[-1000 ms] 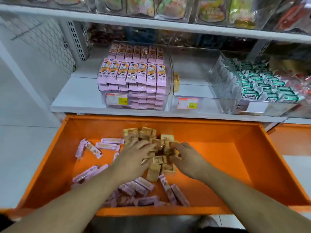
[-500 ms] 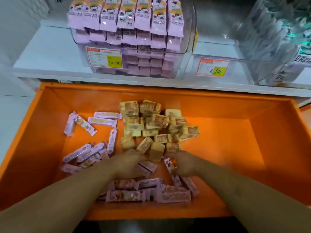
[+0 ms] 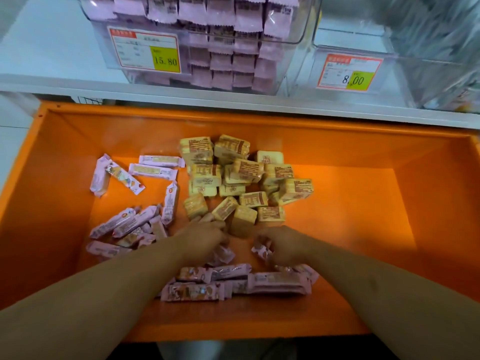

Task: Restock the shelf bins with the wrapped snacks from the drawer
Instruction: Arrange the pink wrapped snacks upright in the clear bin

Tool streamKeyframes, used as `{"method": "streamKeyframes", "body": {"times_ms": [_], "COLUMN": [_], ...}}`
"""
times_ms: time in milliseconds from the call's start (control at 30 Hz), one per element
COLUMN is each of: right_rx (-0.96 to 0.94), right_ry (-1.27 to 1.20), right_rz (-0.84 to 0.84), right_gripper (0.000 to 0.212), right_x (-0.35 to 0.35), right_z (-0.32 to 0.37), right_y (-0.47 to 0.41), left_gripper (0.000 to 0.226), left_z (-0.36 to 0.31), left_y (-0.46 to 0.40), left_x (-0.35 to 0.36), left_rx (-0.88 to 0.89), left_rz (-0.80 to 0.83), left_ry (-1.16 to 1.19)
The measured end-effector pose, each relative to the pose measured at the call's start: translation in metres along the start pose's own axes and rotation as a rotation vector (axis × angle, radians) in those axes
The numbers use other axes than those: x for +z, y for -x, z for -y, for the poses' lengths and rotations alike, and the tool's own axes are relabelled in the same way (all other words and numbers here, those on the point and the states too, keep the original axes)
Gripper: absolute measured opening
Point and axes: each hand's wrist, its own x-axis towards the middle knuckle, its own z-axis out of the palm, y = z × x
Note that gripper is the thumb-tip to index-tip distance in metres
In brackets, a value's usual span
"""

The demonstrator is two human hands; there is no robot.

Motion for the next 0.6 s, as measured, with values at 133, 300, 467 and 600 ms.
{"method": "streamKeyframes", "body": {"times_ms": [133, 300, 467, 600], "right_rx": [0.001, 0.032, 0.029, 0.001], "right_ry": [0.041, 0.079, -0.233, -0.484], "right_rz": [0.005, 0.123, -0.035, -0.188], "right_gripper": [0.048, 0.043, 0.023, 0.027], "right_x": [0.001, -0.002, -0.037, -0.089], "right_z": [0.007, 0.018, 0.029, 0.053], "right_y": [0.004, 0.010, 0.031, 0.066], "left_gripper": [0.043, 0.047, 0.034, 0.025], "left_z": [-0.003, 0.000, -0.006, -0.019], "left_y": [0.003, 0.010, 0.027, 0.055], "left_x": [-0.001, -0.011, -0.042, -0.101], "left_rx": [0.012, 0.019, -0.109, -0.160], "left_rz": [-0.062, -0.108, -0.106, -0.221], "left_ry": [-0.001, 0.107, 0.640, 1.041]}}
